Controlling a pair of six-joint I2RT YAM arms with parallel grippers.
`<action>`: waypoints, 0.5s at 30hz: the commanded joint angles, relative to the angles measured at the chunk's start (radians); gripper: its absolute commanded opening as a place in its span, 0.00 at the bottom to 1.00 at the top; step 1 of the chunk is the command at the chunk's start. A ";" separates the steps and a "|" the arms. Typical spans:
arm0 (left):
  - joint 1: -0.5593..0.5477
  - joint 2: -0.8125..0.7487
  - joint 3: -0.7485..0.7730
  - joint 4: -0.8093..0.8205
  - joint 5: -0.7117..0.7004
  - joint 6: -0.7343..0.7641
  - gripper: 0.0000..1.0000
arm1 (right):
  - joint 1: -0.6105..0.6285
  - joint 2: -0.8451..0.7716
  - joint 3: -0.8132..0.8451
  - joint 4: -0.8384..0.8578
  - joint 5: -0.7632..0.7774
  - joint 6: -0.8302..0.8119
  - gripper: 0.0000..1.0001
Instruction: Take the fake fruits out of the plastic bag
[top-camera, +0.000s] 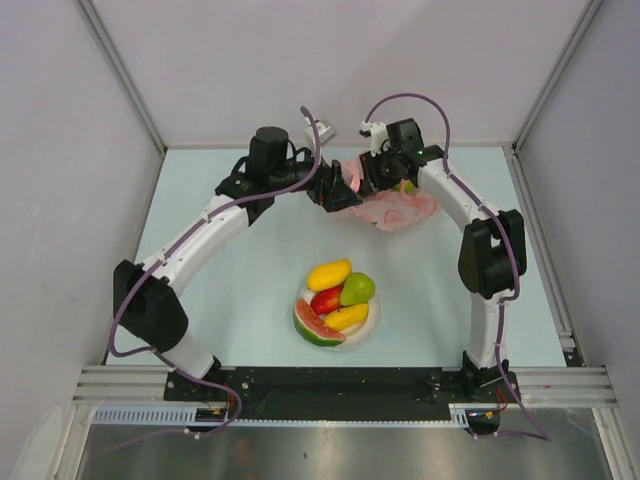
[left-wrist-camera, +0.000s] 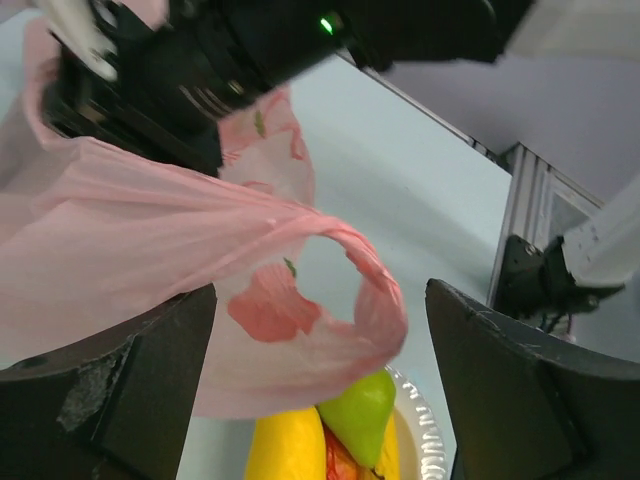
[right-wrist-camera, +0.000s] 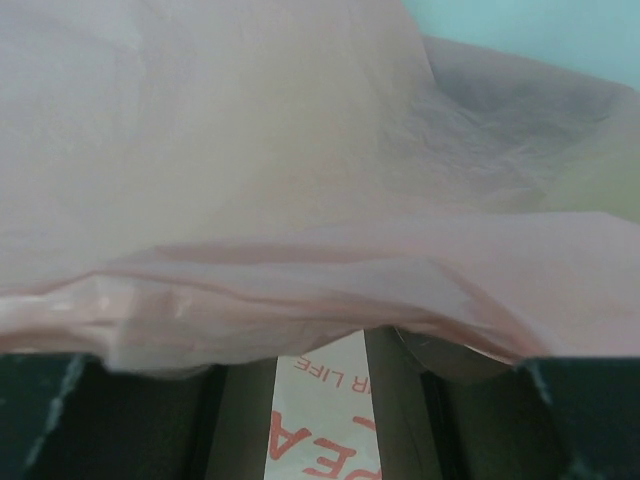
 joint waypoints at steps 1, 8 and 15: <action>-0.003 0.066 0.103 0.078 -0.111 -0.072 0.89 | 0.009 -0.052 -0.038 0.037 0.027 0.005 0.42; -0.034 0.115 0.180 -0.010 0.001 0.016 0.45 | -0.009 0.034 0.031 0.068 0.090 0.017 0.41; -0.043 0.043 0.068 -0.054 0.022 0.221 0.00 | -0.041 0.166 0.102 0.109 0.276 -0.127 0.40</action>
